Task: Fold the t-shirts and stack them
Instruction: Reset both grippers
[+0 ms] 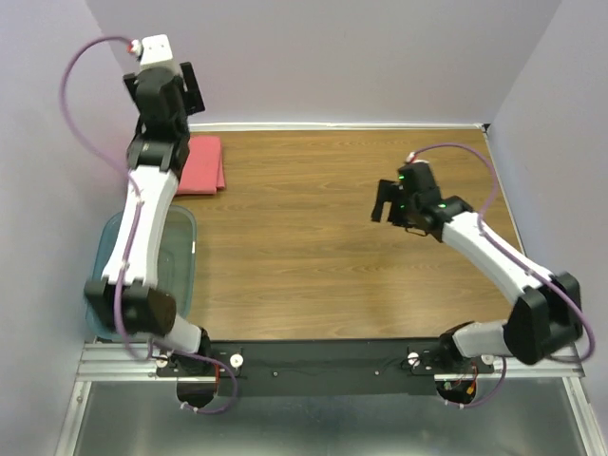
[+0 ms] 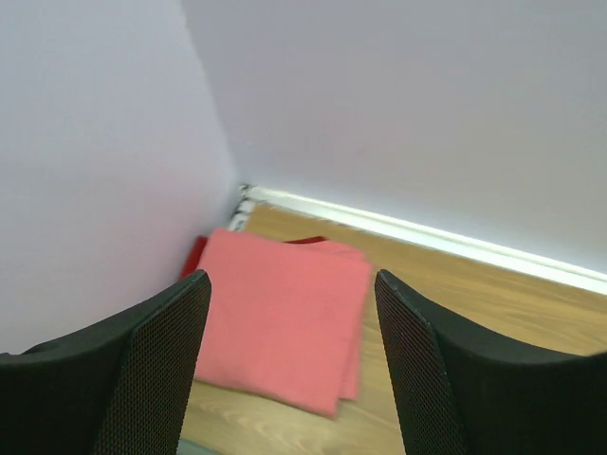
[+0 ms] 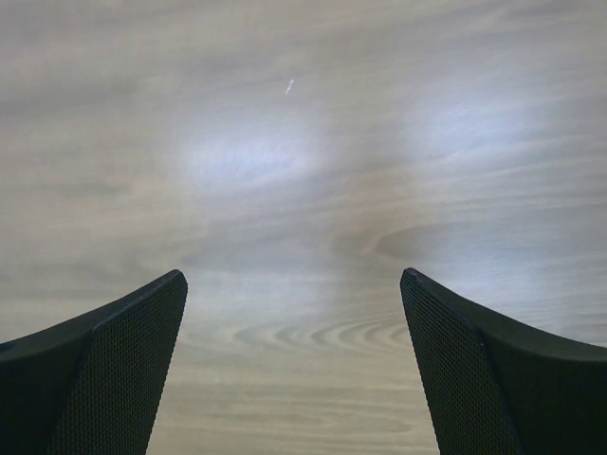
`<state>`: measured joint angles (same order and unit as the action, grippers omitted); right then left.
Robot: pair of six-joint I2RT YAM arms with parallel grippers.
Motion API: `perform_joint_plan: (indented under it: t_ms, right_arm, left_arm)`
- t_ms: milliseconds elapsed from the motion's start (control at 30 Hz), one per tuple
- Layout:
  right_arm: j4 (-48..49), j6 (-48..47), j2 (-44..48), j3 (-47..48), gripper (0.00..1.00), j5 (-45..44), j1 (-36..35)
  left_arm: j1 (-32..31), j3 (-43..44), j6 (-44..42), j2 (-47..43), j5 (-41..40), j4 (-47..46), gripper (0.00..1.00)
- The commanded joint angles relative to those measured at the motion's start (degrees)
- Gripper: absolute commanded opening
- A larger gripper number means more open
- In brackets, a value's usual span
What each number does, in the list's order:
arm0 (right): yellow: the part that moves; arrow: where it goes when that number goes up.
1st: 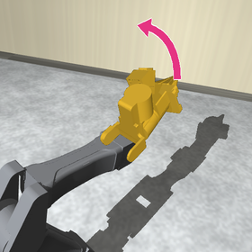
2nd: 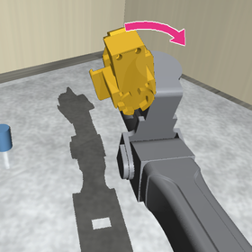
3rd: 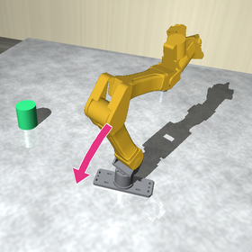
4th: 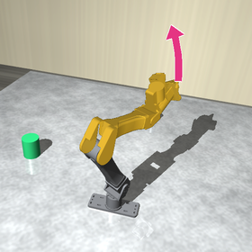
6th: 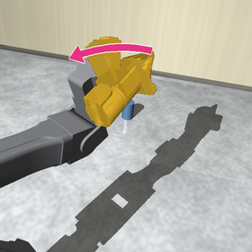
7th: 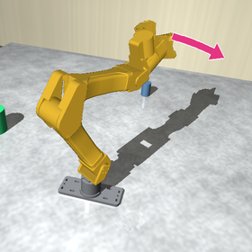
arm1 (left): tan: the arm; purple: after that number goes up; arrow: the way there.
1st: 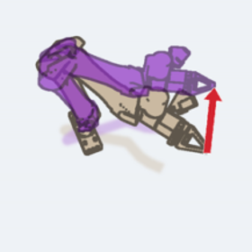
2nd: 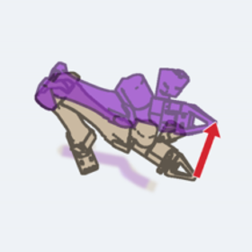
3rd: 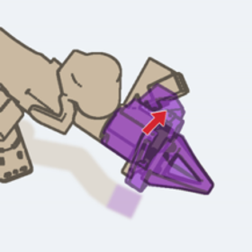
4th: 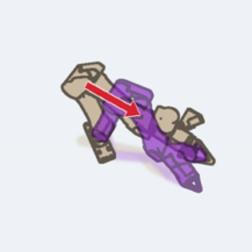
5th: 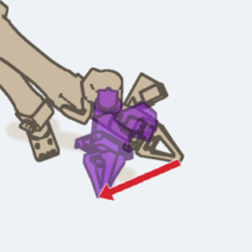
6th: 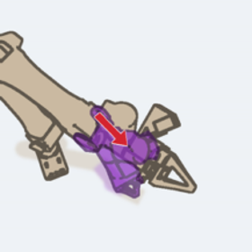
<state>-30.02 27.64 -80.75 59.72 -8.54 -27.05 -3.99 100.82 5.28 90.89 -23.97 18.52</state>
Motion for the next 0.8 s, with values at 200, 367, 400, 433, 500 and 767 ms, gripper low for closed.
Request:
perform_joint_plan:
  t_ms: [200, 367, 400, 433, 500, 767]
  right_arm:
    - [-2.76, -2.58, 25.27, 0.48, 1.0, -19.82, 7.8]
    - [-2.5, -8.64, 39.23, -0.48, 1.0, -24.94, 7.89]
    - [-1.98, -9.7, 41.09, -1.09, 1.0, -26.17, 7.8]
    - [-1.62, -10.75, 43.11, -2.41, 1.0, -26.79, 7.8]
    - [-0.49, -13.65, 48.28, -4.26, 1.0, -28.46, 7.89]
    - [0.14, -13.93, 59.03, -11.82, 1.0, -32.77, 7.8]
  left_arm:
    - [0.3, -29.17, 7.64, -38.92, 7.82, 1.94, 0.92]
    - [0.03, -34.45, 8.08, -57.54, 2.7, 5.81, 0.93]
    - [0.03, -33.85, 8.86, -58.54, 1.65, 7.82, 0.93]
    - [-0.31, -33.32, 9.83, -59.16, -1.93, 11.67, 0.93]
    - [-0.49, -34.89, 10.36, -60.56, -5.2, 12.33, 0.94]
    - [-2.77, -42.18, 11.86, -67.33, -7.06, 8.11, 0.94]
